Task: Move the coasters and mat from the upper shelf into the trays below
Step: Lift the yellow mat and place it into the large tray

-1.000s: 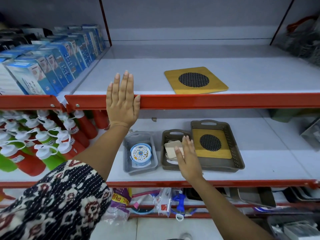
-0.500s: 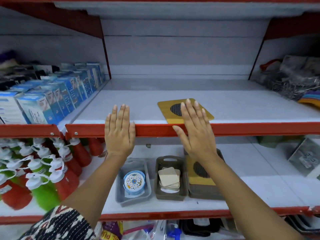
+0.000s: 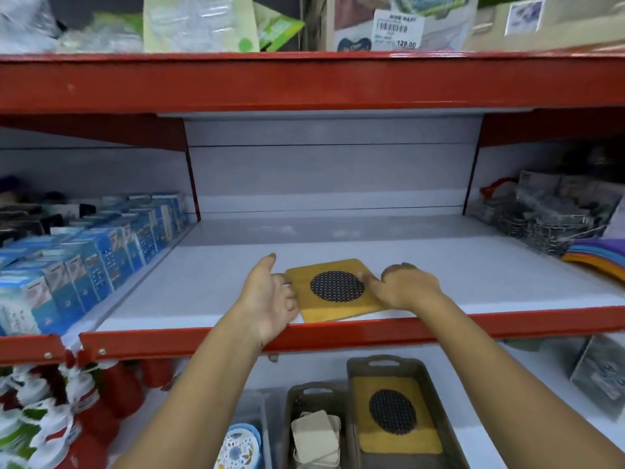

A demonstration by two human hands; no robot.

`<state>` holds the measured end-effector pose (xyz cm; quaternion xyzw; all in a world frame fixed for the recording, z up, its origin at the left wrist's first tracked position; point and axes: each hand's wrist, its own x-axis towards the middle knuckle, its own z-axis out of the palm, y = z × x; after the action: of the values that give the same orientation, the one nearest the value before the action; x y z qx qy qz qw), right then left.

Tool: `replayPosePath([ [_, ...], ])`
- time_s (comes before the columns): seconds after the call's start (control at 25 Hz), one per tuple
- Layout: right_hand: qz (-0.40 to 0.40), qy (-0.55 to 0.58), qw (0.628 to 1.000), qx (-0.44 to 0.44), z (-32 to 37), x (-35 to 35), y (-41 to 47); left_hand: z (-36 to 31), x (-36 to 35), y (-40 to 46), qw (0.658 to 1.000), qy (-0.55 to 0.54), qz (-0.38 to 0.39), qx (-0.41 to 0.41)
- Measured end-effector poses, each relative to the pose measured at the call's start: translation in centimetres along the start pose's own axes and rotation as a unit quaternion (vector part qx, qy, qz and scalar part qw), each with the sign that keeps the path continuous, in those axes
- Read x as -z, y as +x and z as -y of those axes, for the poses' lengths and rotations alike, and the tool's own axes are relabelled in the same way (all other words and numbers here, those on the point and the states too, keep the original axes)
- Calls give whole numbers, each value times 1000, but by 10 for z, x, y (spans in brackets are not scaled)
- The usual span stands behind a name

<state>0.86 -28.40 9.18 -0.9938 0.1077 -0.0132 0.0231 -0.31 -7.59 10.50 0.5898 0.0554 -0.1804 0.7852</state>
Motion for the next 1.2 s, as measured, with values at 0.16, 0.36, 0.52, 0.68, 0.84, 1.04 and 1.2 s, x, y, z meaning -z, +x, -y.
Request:
replayPosePath([
  [0.16,46,112,993,-15,-7,-4,14,2,-16,1,997,-77,2,32],
  [0.36,53,305,950,-46,-11,-7,18,3,-22,4,993,-113,-21,38],
  [0.52,54,423,902,-62,-20,-9,16,6,-18,9,989,-112,-97,-18],
  [0.68,47,590,804,-55,-19,-4,3,7,-3,9,979,-125,-135,-89],
  [0.84,47,722,690,0,-26,-2,-31,5,16,-16,981,-167,-58,-82],
  [1.04,54,763,642,47,-43,-5,-74,22,27,-46,985,-148,44,-79],
  [1.2,117,777,617,46,-42,-55,-155,88,65,-90,991,-114,67,-15],
])
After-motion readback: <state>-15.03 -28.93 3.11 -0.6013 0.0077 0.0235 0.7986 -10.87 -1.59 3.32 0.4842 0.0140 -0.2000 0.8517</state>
